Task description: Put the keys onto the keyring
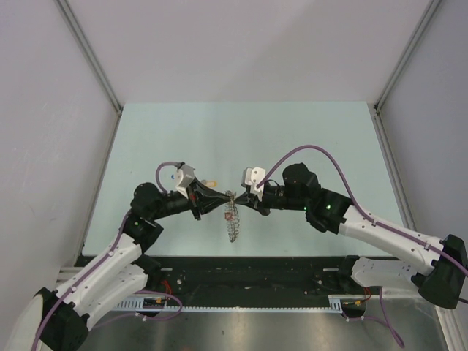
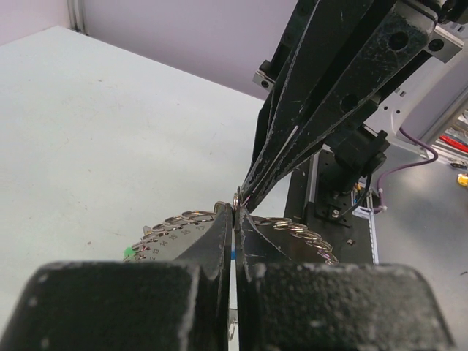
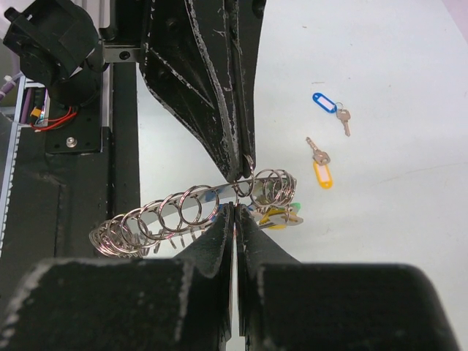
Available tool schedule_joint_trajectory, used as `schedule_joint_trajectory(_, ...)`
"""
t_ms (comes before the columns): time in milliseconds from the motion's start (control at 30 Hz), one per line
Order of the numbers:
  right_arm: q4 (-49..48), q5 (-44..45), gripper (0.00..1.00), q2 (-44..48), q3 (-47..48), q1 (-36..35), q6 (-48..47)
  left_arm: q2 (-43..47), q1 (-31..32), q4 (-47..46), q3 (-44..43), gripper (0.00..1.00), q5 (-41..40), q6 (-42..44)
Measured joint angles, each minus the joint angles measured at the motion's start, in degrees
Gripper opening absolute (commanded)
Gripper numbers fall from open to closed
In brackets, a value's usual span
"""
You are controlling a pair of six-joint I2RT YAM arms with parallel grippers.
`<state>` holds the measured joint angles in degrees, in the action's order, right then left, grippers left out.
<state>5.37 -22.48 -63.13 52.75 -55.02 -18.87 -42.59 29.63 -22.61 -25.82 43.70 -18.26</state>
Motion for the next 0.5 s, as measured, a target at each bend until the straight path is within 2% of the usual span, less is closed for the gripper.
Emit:
schedule_joint_trajectory(300, -1.62, -0.31, 0.11, -0.52, 0.00, -0.04, 1.53, 1.05, 0.00, -3.06, 1.18, 0.00, -1.38, -1.31)
schedule_joint_trajectory(500, -2.89, -0.96, 0.13, -1.07, 0.00, -0.11, 2.64, 1.03, 0.00, -4.39, 1.20, 0.00, -1.57, -1.40)
